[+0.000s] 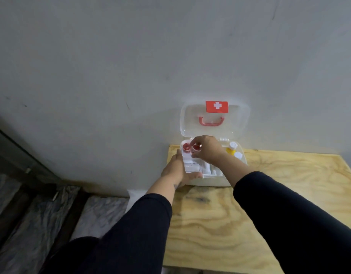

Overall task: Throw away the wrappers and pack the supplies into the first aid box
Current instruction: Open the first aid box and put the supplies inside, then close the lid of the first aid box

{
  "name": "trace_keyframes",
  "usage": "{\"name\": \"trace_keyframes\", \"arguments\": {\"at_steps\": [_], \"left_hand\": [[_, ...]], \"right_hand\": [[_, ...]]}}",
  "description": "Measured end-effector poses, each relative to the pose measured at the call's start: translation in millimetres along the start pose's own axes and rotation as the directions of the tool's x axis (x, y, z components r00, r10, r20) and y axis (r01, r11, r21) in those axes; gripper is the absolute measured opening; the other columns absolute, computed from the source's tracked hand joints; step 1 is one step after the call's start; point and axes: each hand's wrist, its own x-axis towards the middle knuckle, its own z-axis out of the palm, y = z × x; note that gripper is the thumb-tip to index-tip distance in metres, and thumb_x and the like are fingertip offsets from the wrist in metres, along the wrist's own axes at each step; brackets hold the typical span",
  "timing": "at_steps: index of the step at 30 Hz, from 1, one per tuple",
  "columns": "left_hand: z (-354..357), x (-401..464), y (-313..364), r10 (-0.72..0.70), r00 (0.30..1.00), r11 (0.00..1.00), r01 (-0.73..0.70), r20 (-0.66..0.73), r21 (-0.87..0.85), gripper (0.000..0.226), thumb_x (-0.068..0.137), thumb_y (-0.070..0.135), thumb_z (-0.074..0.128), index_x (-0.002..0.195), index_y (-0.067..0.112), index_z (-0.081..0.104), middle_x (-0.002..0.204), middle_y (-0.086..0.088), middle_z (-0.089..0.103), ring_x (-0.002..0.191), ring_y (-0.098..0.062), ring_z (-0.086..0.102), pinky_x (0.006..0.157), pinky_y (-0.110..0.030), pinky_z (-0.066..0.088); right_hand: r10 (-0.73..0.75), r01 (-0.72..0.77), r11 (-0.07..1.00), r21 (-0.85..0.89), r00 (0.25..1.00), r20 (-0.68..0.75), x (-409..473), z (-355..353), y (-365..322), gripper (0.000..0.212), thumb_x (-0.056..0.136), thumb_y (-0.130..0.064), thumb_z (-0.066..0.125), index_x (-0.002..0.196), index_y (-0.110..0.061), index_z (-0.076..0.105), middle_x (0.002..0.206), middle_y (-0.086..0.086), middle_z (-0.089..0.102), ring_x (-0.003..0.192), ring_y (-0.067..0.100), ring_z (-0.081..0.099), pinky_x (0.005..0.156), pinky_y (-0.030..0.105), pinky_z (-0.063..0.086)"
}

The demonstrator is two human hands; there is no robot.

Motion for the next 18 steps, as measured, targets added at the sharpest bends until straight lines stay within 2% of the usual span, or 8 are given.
{"name": "trace_keyframes", "arguments": {"at_steps": [2,5,7,9,11,13,14,18], "left_hand": [[1,4,-4,0.002,1.000,0.999,-0.002,-0.019,0.036,0.114,0.069,0.043,0.084,0.154,0.024,0.012,0.154,-0.004,0.034,0.131,-0.028,0.046,0.089,-0.019,0.052],[5,7,-7,0.020,1.000,1.000,-0.020,-0.018,0.024,0.109,0.059,0.048,0.086,0.146,0.039,0.022,0.144,0.005,0.048,0.120,-0.022,0.055,0.072,-0.016,0.053],[6,10,-9,0.034,0.999,0.998,-0.033,-0.023,0.045,0.104,0.051,0.056,0.084,0.139,0.040,0.031,0.129,0.012,0.057,0.111,-0.018,0.060,0.081,-0.026,0.054],[4,5,-6,0.043,0.999,0.999,-0.042,-0.023,0.032,0.098,0.058,0.047,0.087,0.139,0.035,0.032,0.127,0.012,0.056,0.111,-0.019,0.059,0.082,-0.027,0.053],[2,3,-4,0.035,0.999,0.999,-0.034,-0.016,0.020,0.093,0.071,0.032,0.085,0.145,0.026,0.029,0.137,0.004,0.050,0.109,-0.017,0.057,0.072,-0.016,0.054],[3,3,-4,0.035,0.999,0.999,-0.035,0.017,-0.007,0.077,0.077,0.021,0.082,0.139,0.025,0.036,0.126,0.004,0.055,0.088,-0.003,0.054,0.050,-0.003,0.047],[4,6,-5,0.041,0.999,0.999,-0.041,0.014,0.011,0.075,0.076,0.022,0.083,0.136,0.026,0.039,0.117,0.009,0.057,0.084,-0.001,0.053,0.045,-0.005,0.045],[0,5,-2,0.015,1.000,0.998,-0.014,-0.009,0.067,0.091,0.071,0.049,0.080,0.144,0.035,0.027,0.135,0.008,0.054,0.108,-0.017,0.058,0.065,-0.015,0.045]], "right_hand": [[-0.019,0.019,0.999,-0.042,1.000,0.003,-3,4,-2,0.028,0.081,-0.019,0.068,0.109,-0.019,0.070,0.110,0.006,0.070,0.099,0.022,0.063,0.081,0.026,0.047],[-0.002,0.000,0.996,-0.087,1.000,-0.022,-3,7,-2,0.030,0.086,-0.021,0.062,0.116,-0.023,0.067,0.110,0.004,0.072,0.104,0.023,0.063,0.084,0.028,0.048],[0.029,-0.033,0.996,-0.088,0.999,-0.042,-2,9,-1,0.036,0.086,-0.020,0.063,0.121,-0.022,0.061,0.112,0.005,0.071,0.106,0.024,0.062,0.084,0.029,0.048],[0.053,-0.055,0.997,-0.048,0.998,-0.043,0,12,-2,0.037,0.084,-0.019,0.066,0.121,-0.021,0.060,0.112,0.006,0.071,0.104,0.024,0.063,0.080,0.027,0.047],[0.059,-0.060,0.998,-0.019,0.997,-0.051,1,16,-3,0.035,0.084,-0.019,0.066,0.118,-0.020,0.062,0.109,0.006,0.071,0.100,0.024,0.065,0.073,0.024,0.045],[0.061,-0.063,0.998,-0.021,0.996,-0.063,1,19,-4,0.034,0.084,-0.018,0.065,0.118,-0.021,0.061,0.109,0.007,0.071,0.099,0.025,0.064,0.074,0.027,0.047],[0.064,-0.065,0.998,-0.023,0.996,-0.064,1,20,-5,0.036,0.084,-0.017,0.065,0.120,-0.021,0.060,0.111,0.008,0.070,0.100,0.026,0.064,0.077,0.029,0.049],[0.085,-0.085,0.996,0.017,0.996,-0.023,-2,12,-3,0.047,0.083,-0.017,0.069,0.128,-0.020,0.055,0.123,0.008,0.063,0.112,0.025,0.058,0.091,0.032,0.048]]}}
